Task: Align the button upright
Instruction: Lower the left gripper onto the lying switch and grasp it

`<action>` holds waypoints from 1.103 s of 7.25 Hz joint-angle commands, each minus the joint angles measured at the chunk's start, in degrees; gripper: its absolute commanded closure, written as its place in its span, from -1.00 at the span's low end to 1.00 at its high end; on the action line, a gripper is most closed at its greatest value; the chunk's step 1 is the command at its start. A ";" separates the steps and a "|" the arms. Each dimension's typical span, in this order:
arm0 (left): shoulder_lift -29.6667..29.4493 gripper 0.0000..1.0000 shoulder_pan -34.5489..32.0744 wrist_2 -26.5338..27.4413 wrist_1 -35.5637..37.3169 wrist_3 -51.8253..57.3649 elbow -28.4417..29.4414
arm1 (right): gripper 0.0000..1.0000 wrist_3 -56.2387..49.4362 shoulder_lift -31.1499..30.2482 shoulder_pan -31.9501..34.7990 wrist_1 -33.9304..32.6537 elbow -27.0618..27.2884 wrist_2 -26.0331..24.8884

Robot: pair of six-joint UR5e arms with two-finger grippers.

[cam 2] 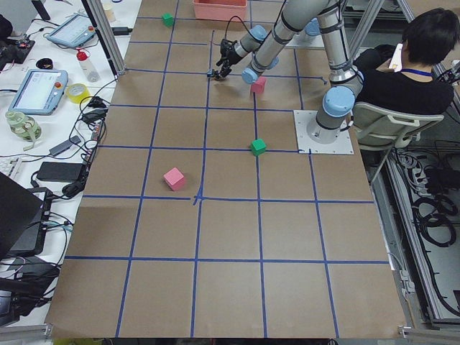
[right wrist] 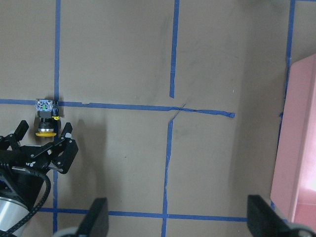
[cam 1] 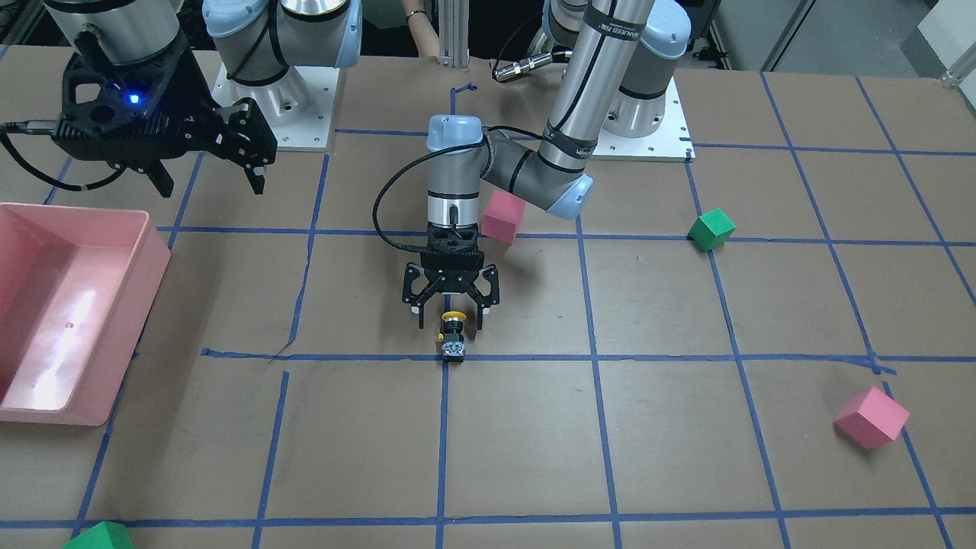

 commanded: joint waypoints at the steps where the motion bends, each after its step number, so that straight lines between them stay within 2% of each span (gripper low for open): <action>1: -0.55 -0.84 -0.05 0.33 3.36 2.59 -1.66 | -1.00 0.11 0.05 0.01 0.12 0.09 0.12; 2: -0.55 -0.65 -0.05 0.42 3.36 2.32 -1.65 | -1.00 0.12 0.05 0.01 0.12 0.09 0.20; 3: -0.38 -0.19 -0.05 0.42 3.36 2.32 -1.65 | -1.00 0.12 0.14 0.01 0.12 0.09 0.21; 4: -0.38 0.10 -0.05 0.42 3.27 2.41 -1.65 | -1.00 0.20 0.14 0.01 0.12 0.09 0.21; 5: -0.12 0.20 -0.05 1.12 3.27 2.41 -1.65 | -1.00 0.20 0.14 0.01 0.12 0.09 0.21; 7: 0.76 0.24 -0.05 2.18 2.39 3.11 -1.48 | -1.00 0.12 0.14 0.01 0.21 0.18 0.21; 8: 2.07 0.31 0.30 2.52 -1.44 3.37 1.05 | -1.00 0.12 0.23 -0.07 0.29 0.18 0.21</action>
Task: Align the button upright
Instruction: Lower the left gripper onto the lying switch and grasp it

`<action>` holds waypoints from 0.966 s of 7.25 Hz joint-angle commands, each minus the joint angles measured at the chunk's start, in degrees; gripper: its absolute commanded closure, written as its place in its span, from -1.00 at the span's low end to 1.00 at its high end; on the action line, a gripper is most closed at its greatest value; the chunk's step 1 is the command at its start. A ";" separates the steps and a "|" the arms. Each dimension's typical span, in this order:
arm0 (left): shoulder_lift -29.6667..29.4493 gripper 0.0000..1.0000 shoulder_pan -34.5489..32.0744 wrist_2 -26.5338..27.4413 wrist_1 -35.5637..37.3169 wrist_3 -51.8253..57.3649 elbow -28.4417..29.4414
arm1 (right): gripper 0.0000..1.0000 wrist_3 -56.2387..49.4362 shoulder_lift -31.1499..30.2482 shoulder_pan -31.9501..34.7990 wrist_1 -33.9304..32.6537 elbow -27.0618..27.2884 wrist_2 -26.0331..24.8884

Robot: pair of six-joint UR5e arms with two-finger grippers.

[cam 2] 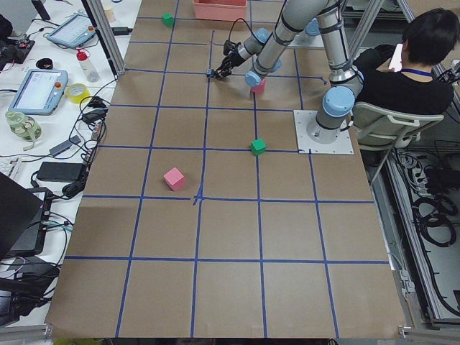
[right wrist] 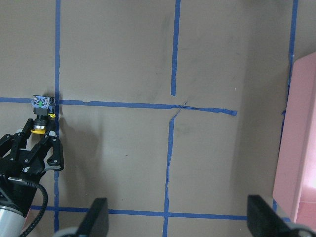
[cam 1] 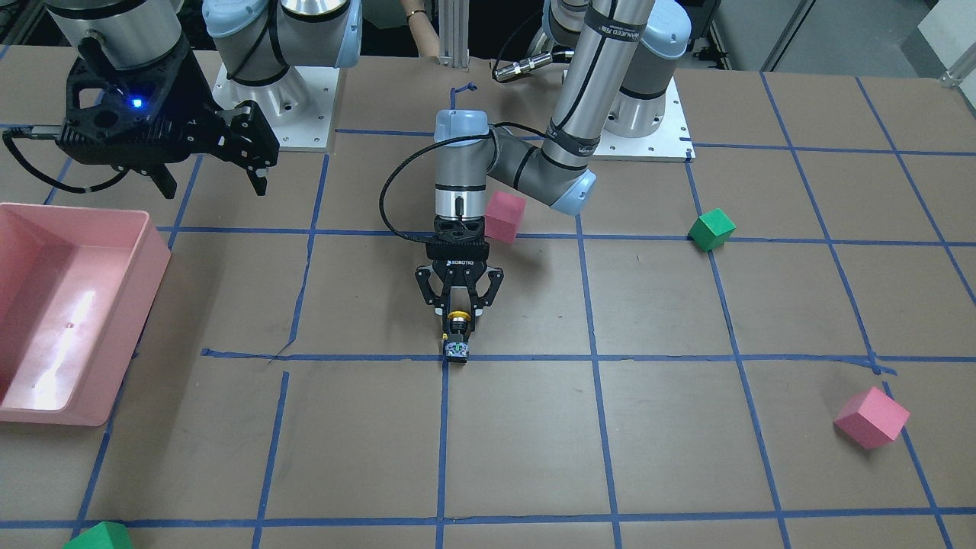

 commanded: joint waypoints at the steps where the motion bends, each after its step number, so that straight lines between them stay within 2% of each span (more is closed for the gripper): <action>1: 3.63 0.34 1.49 0.02 -14.77 0.44 7.16 | -1.00 -0.01 -0.02 -0.08 0.16 0.02 0.00; 3: 8.38 0.37 3.17 -3.65 -47.77 -3.66 20.33 | -1.00 -0.01 -0.02 -0.08 0.34 0.02 0.00; 4: 9.88 0.36 5.53 -9.33 -61.16 -8.39 24.92 | -1.00 -0.10 -0.02 -0.08 0.43 0.02 -0.09; 5: 10.42 0.35 8.94 -16.44 -70.52 -12.53 27.32 | -1.00 -0.10 0.06 -0.08 0.43 0.02 -0.17; 6: 10.43 0.34 11.15 -23.90 -75.13 -17.96 27.69 | -1.00 -0.10 0.06 -0.16 0.43 0.02 -0.18; 7: 9.90 0.32 12.13 -30.33 -75.70 -29.76 27.78 | -1.00 -0.10 0.06 -0.16 0.43 0.02 -0.18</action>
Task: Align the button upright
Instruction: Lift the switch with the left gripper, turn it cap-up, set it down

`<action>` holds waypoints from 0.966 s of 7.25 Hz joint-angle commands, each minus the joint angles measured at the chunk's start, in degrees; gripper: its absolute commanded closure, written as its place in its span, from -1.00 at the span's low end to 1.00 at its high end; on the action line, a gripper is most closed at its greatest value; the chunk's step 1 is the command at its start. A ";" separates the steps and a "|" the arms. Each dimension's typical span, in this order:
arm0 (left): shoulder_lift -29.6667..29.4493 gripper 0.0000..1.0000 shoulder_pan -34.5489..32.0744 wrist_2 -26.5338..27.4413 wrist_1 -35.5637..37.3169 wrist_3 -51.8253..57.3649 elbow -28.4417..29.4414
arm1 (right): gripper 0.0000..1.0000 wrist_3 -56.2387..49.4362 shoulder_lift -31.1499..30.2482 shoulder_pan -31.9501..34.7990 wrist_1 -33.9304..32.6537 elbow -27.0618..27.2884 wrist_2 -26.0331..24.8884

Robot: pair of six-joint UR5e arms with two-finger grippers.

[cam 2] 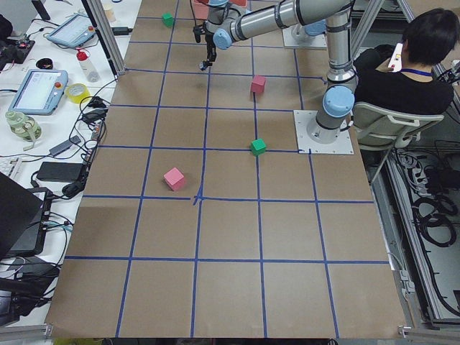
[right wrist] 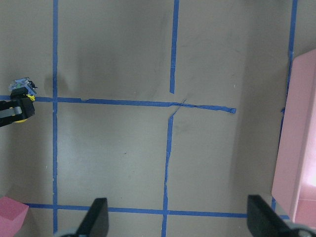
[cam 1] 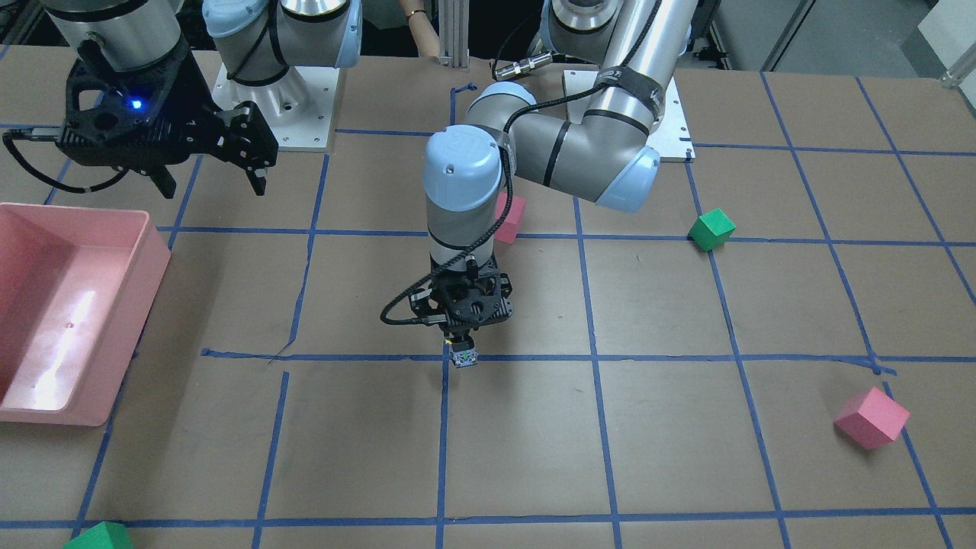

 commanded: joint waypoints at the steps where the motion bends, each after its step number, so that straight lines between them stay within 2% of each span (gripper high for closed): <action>1: -1.80 0.30 3.74 -16.39 -3.91 -19.96 0.78 | -1.00 0.00 0.01 -0.03 0.01 0.00 -0.02; 3: -3.47 0.26 8.58 -24.95 -6.88 -23.21 1.31 | -1.00 0.00 0.01 -0.03 0.09 0.00 -0.02; 6: -7.16 0.06 10.00 -29.89 -8.22 -31.45 5.43 | -1.00 -0.09 0.10 -0.03 0.09 0.00 -0.10; 7: -8.13 0.05 10.00 -30.18 -8.22 -32.34 5.53 | -1.00 -0.09 0.10 -0.03 0.09 0.00 -0.10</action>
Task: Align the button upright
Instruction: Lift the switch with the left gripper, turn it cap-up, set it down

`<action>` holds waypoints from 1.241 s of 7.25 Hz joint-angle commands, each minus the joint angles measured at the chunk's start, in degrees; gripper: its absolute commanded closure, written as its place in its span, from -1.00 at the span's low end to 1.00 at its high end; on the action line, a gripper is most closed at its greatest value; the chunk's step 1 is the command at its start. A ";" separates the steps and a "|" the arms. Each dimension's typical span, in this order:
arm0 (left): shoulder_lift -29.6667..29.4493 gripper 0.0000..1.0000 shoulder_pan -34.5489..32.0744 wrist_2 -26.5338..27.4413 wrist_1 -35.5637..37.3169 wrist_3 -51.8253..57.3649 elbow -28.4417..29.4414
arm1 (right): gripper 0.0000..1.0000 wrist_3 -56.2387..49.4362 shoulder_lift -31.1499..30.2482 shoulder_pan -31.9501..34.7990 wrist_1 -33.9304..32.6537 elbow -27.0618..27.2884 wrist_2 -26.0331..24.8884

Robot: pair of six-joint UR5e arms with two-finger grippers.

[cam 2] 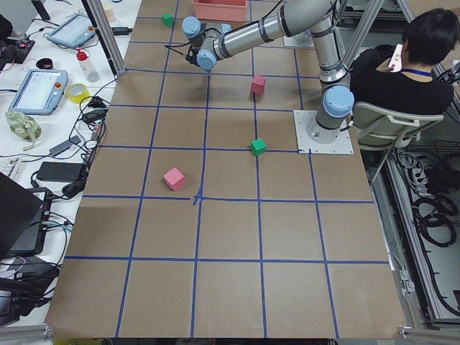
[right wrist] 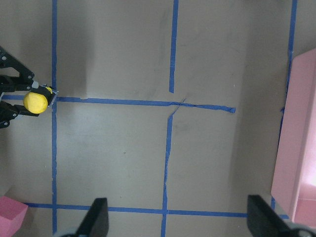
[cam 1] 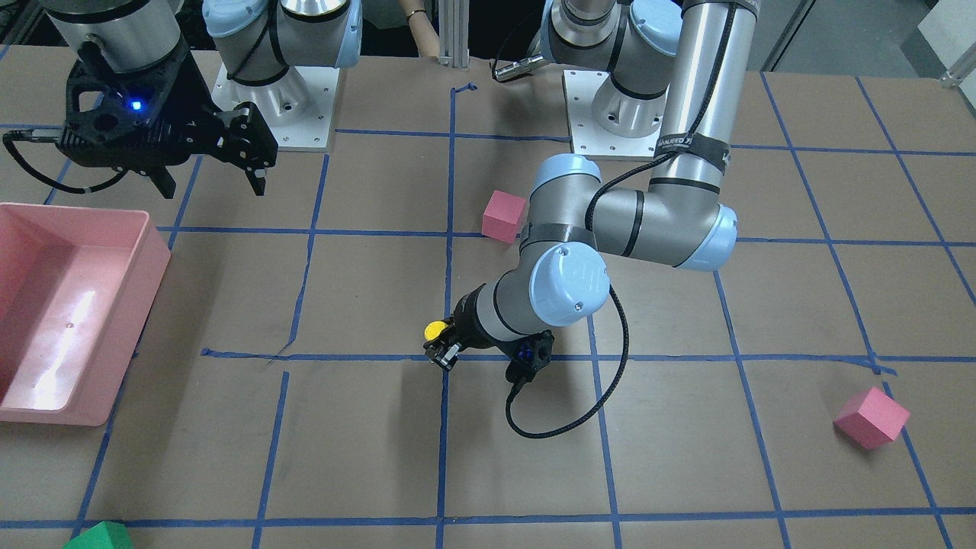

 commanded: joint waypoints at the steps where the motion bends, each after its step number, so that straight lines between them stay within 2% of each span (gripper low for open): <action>1: -1.66 -0.03 0.12 -1.37 -0.11 -2.27 0.79 | -1.00 -0.01 0.03 0.00 0.00 0.00 -0.02; 2: -1.66 -0.03 0.46 -1.28 -0.11 -2.02 0.53 | -1.00 -0.01 0.03 0.00 0.00 0.00 -0.02; 3: -1.66 -0.13 0.64 -1.28 -0.20 -2.27 0.18 | -1.00 -0.01 0.03 0.00 0.00 0.00 -0.02; 5: -1.14 -1.00 0.99 -1.11 -0.37 -2.10 0.79 | -1.00 -0.01 0.03 0.00 0.00 0.00 -0.02; 7: 1.40 -1.00 3.79 -0.76 -0.81 -0.36 3.23 | -1.00 -0.01 0.03 0.00 0.00 0.00 -0.02; 8: 4.20 -1.00 4.42 0.72 -1.16 4.62 4.99 | -1.00 -0.01 0.03 0.00 0.00 0.00 -0.02; 9: 7.19 -1.00 4.08 7.44 -3.17 8.67 6.23 | -1.00 -0.01 0.03 0.00 0.00 0.00 -0.02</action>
